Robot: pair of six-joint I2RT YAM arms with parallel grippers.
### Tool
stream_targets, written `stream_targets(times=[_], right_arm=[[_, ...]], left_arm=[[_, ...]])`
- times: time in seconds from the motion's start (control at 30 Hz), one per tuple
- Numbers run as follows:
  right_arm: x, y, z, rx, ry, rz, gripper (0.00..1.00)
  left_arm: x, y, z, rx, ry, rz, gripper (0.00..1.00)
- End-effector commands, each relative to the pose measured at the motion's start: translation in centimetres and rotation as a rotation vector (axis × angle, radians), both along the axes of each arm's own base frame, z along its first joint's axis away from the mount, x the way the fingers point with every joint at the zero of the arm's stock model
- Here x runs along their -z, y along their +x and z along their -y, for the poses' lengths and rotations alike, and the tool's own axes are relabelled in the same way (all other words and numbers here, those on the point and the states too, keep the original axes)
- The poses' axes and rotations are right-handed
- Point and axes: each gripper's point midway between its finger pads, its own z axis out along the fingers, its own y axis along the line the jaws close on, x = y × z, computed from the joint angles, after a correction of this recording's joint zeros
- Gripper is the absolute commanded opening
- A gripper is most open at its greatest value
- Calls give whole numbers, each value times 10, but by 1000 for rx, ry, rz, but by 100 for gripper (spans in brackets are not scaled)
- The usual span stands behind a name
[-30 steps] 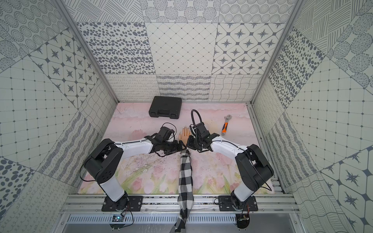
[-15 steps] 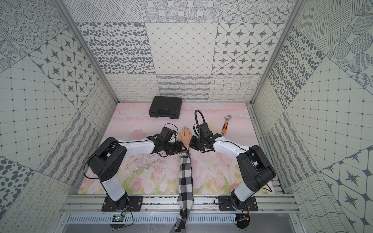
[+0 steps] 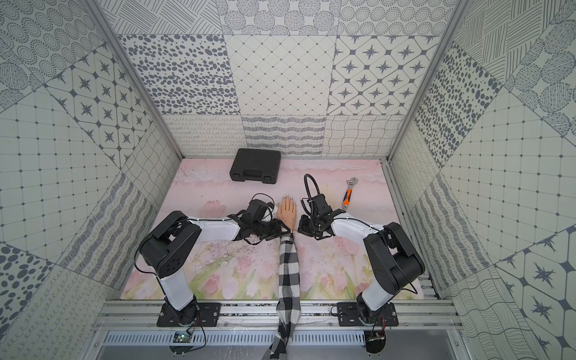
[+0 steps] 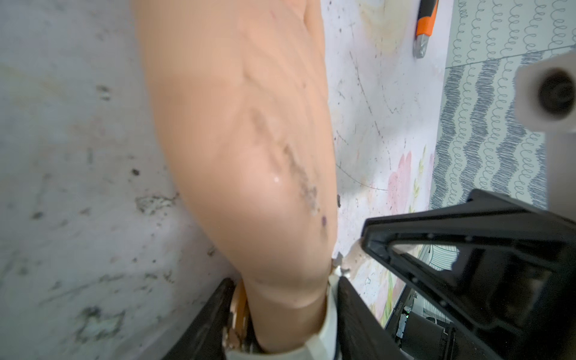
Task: Take off the watch
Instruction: Untie the watch from the hand.
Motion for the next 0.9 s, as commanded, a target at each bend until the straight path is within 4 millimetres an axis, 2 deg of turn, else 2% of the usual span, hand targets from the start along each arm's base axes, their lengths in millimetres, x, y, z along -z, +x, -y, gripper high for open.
stream_targets(times=[0.0, 0.2, 0.3, 0.37, 0.6, 0.87], right_arm=[[41, -14, 42, 46, -207, -84, 0], [50, -17, 39, 31, -209, -123, 0], [47, -15, 26, 10, -147, -123, 0], [36, -11, 11, -8, -56, -97, 0], [-23, 6, -42, -50, 284, -28, 0], [-54, 5, -74, -108, 386, 0, 0]], left_arm=[[76, -47, -81, -103, 401, -236, 51], [79, -49, -82, -106, 401, -242, 50], [80, -49, -82, -106, 399, -244, 50], [80, -49, -81, -106, 397, -243, 50], [79, -48, -79, -104, 385, -239, 50], [78, -48, -79, -103, 380, -234, 51]])
